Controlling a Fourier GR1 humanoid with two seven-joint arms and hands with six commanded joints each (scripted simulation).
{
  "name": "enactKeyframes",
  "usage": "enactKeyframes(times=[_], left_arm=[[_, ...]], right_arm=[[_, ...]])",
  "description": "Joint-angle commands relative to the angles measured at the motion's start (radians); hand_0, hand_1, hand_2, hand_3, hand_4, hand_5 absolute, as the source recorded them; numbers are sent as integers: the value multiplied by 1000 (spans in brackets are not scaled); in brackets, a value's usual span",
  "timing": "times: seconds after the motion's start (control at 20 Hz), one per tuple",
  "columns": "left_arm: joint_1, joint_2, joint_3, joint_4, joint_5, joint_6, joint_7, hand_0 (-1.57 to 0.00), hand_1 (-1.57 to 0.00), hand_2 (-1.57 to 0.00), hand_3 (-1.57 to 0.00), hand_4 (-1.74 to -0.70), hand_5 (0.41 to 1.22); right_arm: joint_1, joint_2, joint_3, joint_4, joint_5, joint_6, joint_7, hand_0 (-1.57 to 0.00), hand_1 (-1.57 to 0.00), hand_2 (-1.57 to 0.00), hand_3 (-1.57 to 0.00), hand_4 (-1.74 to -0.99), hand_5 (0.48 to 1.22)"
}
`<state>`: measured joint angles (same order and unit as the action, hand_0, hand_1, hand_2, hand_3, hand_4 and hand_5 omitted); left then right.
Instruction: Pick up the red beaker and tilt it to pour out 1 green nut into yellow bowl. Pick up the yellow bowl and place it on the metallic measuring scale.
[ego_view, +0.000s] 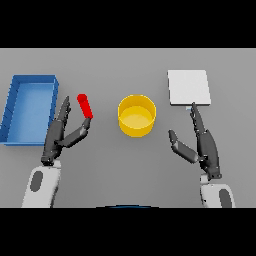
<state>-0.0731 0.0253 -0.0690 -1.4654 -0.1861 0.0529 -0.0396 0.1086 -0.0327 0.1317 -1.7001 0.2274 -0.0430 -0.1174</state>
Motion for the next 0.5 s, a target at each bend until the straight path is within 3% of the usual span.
enactKeyframes(times=[0.0,0.15,0.45], left_arm=[[-31,3,9,35,-3,6,-15,1,1,1,1,-1153,638],[-114,1,38,138,3,17,-30,1,1,1,1,-1151,630],[-248,-8,81,329,3,43,-88,1,1,1,1,-1194,631]], right_arm=[[9,3,6,-2,3,2,-4,1,1,1,1,-1193,658],[-14,-4,-9,10,-10,5,17,1,1,1,1,-1222,667],[-4,-4,-8,8,-2,-2,-3,1,1,1,1,-1247,672]])
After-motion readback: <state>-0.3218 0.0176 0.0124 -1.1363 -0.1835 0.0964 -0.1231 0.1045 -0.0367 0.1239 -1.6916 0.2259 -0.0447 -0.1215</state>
